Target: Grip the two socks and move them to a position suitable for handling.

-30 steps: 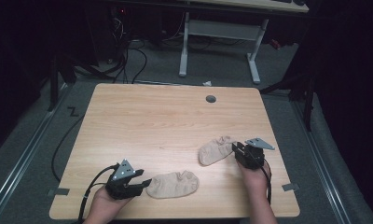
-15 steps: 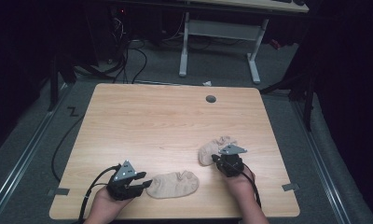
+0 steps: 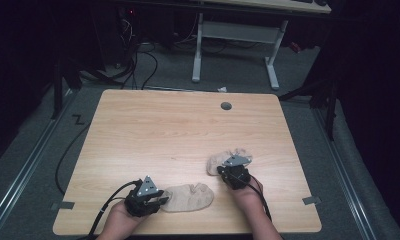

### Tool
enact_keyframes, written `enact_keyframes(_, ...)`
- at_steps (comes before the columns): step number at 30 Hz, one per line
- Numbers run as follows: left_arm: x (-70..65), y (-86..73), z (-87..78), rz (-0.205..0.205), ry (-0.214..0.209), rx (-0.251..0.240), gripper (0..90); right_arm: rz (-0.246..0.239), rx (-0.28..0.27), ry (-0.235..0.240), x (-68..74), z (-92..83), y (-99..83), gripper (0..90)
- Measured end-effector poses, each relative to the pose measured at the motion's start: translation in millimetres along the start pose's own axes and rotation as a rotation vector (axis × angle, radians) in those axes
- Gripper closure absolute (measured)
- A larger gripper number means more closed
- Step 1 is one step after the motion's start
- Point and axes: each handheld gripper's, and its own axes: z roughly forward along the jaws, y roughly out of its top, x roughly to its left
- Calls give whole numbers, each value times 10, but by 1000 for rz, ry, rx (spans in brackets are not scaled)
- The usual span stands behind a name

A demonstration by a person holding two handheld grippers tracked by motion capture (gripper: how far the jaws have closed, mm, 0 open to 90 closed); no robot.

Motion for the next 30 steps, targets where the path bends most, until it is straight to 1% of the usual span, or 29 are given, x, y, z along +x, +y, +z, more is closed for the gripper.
enact_keyframes(2, 6, 2, -16, -4, 8, -9, 641, -8, 0, 6, 40, 25, 29, 896)
enact_keyframes(8, 80, 6, -113, -45, 20, -73, 602, -47, -2, 41, 188, 121, 138, 896)
enact_keyframes(10, 107, -1, -130, -57, 28, -79, 591, -60, -6, 50, 239, 154, 171, 896)
enact_keyframes(11, 110, -2, -131, -59, 30, -81, 584, -66, -3, 63, 282, 181, 205, 896)
enact_keyframes(15, 125, -11, -136, -60, 39, -83, 572, -84, -4, 94, 390, 249, 282, 895)
enact_keyframes(18, 128, -17, -141, -53, 44, -79, 567, -98, -3, 102, 444, 275, 323, 875)
enact_keyframes(19, 130, -19, -144, -51, 47, -78, 565, -95, -12, 91, 448, 256, 331, 854)
enact_keyframes(20, 134, -22, -150, -51, 50, -79, 563, -87, -30, 82, 421, 217, 337, 840)
enact_keyframes(21, 139, -28, -159, -53, 54, -81, 560, -64, -46, 68, 375, 152, 338, 840)
enact_keyframes(22, 150, -33, -171, -53, 57, -80, 558, -37, -73, 38, 289, 57, 316, 841)
enact_keyframes(24, 169, -41, -190, -61, 61, -88, 554, 13, -96, -3, 131, -83, 240, 845)
enact_keyframes(25, 185, -44, -203, -66, 61, -90, 553, 44, -101, -26, 40, -152, 179, 851)
enact_keyframes(27, 221, -47, -219, -82, 63, -99, 553, 81, -93, -72, -120, -252, 59, 857)
enact_keyframes(29, 253, -45, -228, -99, 65, -107, 552, 116, -85, -92, -232, -307, -24, 864)
enact_keyframes(30, 263, -44, -232, -105, 68, -112, 550, 123, -79, -97, -267, -309, -50, 865)
